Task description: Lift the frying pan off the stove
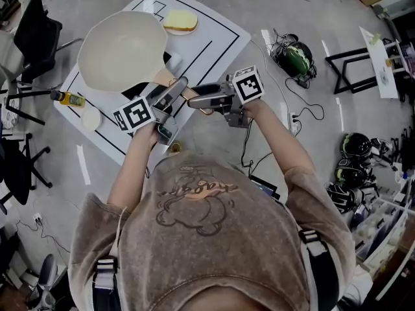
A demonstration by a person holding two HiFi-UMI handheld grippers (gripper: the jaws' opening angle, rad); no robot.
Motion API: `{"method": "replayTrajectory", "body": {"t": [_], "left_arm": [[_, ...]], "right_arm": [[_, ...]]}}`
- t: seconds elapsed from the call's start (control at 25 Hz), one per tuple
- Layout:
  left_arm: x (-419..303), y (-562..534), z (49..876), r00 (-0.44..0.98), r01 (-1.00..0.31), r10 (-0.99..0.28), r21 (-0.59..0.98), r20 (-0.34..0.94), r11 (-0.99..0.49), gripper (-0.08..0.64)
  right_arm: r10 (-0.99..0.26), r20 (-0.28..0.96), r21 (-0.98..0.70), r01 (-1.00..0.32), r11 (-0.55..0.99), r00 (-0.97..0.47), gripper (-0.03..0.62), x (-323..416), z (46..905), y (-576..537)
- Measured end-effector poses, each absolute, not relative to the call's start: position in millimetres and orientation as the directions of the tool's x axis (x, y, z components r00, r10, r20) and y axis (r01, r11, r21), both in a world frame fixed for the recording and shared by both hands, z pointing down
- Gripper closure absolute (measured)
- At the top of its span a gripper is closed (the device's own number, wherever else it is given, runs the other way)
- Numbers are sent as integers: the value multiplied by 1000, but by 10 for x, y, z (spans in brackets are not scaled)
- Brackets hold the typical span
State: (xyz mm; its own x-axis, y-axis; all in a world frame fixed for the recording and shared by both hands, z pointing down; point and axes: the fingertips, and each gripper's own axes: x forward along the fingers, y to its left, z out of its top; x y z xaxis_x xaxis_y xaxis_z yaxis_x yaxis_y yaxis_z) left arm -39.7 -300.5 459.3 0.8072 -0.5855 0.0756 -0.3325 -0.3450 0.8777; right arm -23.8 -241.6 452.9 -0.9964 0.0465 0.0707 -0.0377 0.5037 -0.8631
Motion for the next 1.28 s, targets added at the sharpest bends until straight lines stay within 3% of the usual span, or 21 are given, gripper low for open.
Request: {"method": "replayTrajectory", "body": {"t": [0.2, 0.36, 0.44, 0.68, 0.84, 1.28], "left_arm": [[-376, -3063, 4641, 809, -311, -583, 894, 71, -323, 159], [-380, -3092, 4661, 810, -299, -582, 905, 73, -302, 255], [-383, -3105, 4668, 810, -281, -583, 916, 67, -286, 271], [-306, -3142, 4576, 809, -143, -587, 961, -23, -235, 311], [-372, -3136, 4656, 811, -190, -585, 951, 11, -246, 323], [-354, -3087, 4525, 814, -88, -578, 973, -55, -216, 359]], "right_arm": [[95, 43, -868, 10, 496, -995, 353, -329, 4541, -2370], [103, 5, -878, 45, 477, -995, 385, -338, 4509, -2357], [103, -14, -880, 61, 471, -995, 405, -339, 4494, -2348], [87, -33, -880, 70, 471, -996, 405, -344, 4488, -2367], [76, -7, -867, 44, 496, -997, 400, -373, 4525, -2354], [42, 14, -855, 10, 519, -999, 399, -436, 4498, -2329]]}}
